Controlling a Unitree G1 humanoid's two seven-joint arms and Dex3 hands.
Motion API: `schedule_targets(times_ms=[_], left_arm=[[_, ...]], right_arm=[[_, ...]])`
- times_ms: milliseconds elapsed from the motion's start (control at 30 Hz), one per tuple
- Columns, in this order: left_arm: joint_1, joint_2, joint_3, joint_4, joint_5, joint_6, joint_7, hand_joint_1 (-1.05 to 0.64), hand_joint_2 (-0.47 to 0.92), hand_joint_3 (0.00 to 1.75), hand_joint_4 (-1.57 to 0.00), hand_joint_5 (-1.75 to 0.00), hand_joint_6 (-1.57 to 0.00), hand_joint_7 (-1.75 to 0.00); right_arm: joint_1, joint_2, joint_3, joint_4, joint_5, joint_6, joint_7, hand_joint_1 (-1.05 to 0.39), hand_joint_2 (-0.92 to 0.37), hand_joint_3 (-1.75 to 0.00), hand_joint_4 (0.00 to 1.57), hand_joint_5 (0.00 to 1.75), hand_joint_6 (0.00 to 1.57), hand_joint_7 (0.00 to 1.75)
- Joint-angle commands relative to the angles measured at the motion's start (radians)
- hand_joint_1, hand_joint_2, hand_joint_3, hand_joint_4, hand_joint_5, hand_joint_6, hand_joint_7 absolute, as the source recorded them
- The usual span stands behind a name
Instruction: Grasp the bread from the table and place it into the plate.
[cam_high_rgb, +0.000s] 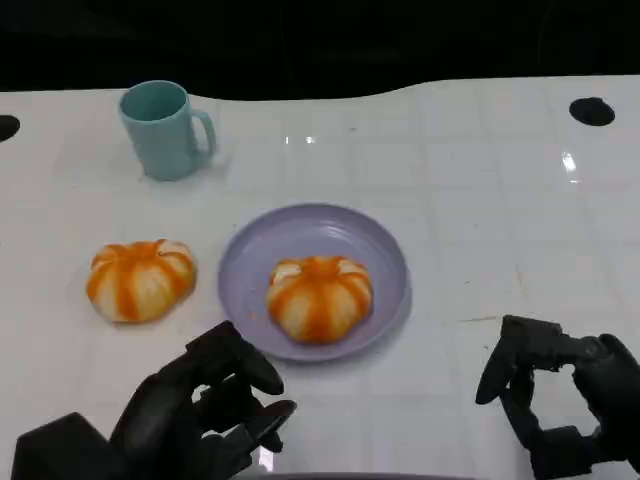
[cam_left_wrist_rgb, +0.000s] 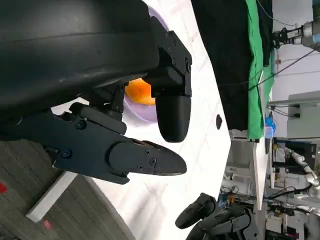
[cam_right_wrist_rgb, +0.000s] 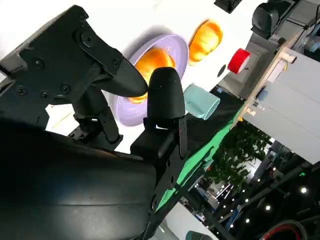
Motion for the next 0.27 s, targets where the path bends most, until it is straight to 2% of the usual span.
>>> schedule_targets(times_ms=[33, 267], left_arm=[[0.003, 0.011, 0.010, 0.009, -0.004, -0.021, -0.006, -0.50, 0.92, 0.24, -0.58, -1.75, -0.41, -1.71], [0.009, 0.019, 0.005, -0.003, 0.013, -0.020, -0.002, -0.49, 0.92, 0.25, -0.58, -1.75, -0.40, -1.71]], right_arm=[[-0.009, -0.002, -0.014, 0.019, -0.001, -0.020, -0.015, -0.13, -0.30, -1.47, 0.89, 1.75, 0.77, 1.53], [-0.006, -0.008, -0.015, 0.016, -0.022, -0.033, -0.024, -0.16, -0.29, -1.47, 0.90, 1.75, 0.78, 1.52]])
